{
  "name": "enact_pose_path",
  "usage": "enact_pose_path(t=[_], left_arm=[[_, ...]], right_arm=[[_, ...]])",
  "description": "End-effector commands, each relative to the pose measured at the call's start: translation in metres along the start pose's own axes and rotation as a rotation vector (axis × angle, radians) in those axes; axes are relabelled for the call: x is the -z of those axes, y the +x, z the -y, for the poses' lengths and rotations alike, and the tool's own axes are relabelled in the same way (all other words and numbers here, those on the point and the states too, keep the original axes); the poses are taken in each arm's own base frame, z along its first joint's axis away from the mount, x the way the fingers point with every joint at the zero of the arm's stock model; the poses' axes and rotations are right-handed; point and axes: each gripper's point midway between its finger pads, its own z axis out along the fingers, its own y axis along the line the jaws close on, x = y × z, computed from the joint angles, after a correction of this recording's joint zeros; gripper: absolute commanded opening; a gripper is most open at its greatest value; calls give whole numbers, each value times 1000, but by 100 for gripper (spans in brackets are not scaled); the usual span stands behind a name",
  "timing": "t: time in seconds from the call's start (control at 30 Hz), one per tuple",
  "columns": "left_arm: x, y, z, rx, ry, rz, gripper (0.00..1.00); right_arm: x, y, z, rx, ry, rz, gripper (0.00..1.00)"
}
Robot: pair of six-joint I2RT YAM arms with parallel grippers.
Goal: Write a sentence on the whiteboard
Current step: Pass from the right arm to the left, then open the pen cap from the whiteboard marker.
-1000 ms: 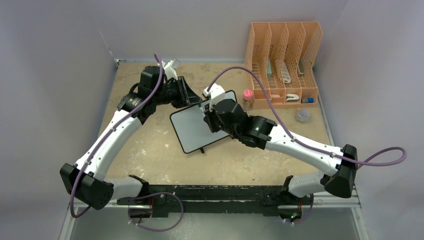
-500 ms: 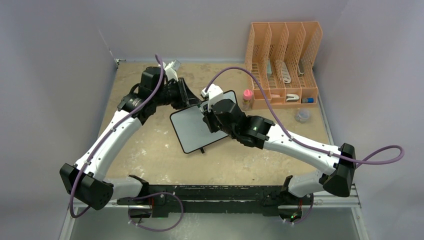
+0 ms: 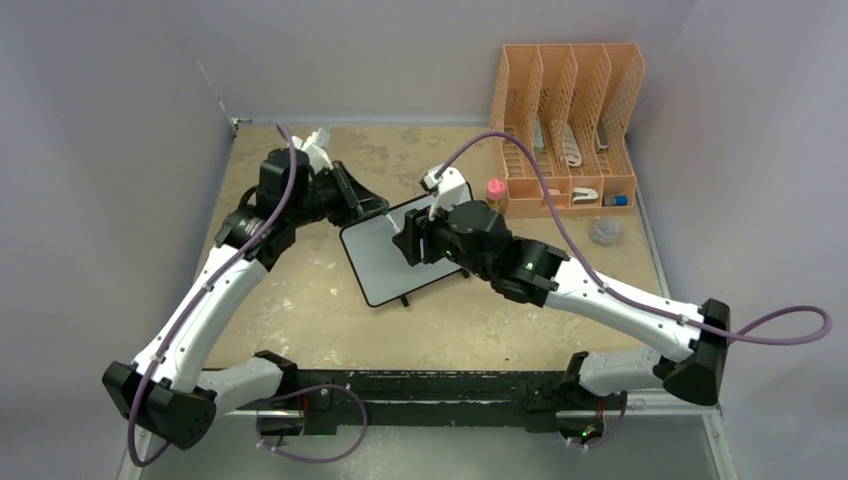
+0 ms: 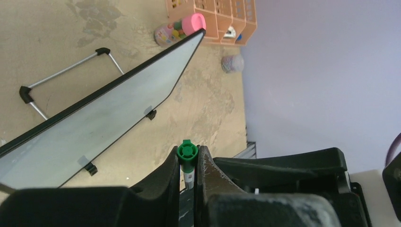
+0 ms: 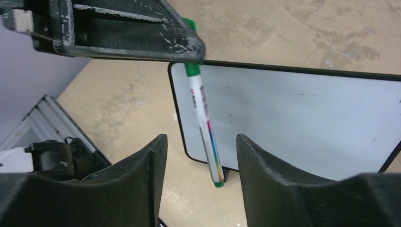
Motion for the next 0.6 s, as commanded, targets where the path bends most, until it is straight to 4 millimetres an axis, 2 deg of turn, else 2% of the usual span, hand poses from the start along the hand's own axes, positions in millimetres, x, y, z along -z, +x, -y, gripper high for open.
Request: enact_pose_path(t=[0.0,0.07,0.17,0.3,0.57], left_arm=[[23,-25,8,135,40,162,0],[30,-27,7,185,51,205,0],[36,-28,8,263,88,251,0],[43,-30,13,345,152,286,0],[51,-37,24,431,260,335,0]], right_arm=[[27,-53,-11,-179,-134,203,63],[35,-60,-3,-249,-169,247,75],[48,-68,6,-357,-273,309,87],[61,-72,0,-432,-394,355,91],[58,-69,-13,-532,-494,359,93]])
